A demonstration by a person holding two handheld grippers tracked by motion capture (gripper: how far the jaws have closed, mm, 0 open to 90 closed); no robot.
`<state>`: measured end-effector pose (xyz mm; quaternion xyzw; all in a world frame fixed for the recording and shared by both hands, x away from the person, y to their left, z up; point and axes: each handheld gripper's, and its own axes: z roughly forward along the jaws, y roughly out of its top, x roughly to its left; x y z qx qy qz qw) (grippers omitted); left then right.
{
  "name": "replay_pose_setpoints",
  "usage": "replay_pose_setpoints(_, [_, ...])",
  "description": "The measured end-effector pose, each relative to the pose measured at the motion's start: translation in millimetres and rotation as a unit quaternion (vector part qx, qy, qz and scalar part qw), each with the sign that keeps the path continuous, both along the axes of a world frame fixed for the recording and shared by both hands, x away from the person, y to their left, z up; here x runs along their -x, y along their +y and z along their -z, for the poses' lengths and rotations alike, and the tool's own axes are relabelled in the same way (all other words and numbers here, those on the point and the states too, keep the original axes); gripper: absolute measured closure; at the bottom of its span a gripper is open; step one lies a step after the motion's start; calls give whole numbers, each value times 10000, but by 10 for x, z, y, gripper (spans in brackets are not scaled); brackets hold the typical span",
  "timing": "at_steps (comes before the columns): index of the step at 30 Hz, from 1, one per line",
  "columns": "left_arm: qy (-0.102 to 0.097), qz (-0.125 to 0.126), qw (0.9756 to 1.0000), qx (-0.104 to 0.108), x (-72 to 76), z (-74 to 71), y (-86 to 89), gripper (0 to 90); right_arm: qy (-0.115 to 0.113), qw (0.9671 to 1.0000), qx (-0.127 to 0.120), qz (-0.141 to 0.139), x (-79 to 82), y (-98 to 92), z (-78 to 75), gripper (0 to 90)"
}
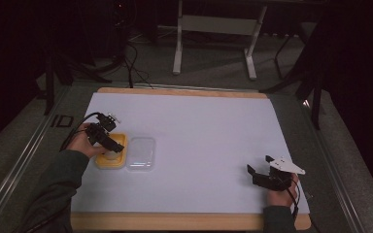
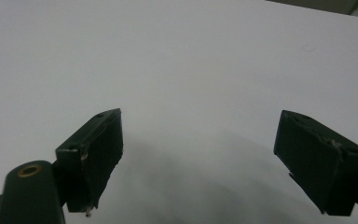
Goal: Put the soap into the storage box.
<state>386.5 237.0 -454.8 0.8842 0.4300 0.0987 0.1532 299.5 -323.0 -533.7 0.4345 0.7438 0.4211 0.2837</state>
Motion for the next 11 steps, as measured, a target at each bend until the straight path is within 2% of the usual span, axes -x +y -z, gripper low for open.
replay_pose_setpoints(6, [-381,286,9988,84,89,-114,-115,160,3,10000,3,3,-1,1,0,151])
replay_pose_setpoints(11, [-718,457,9961,229,212,-172,-227,170,77,10000,26,7,-13,5,1,151])
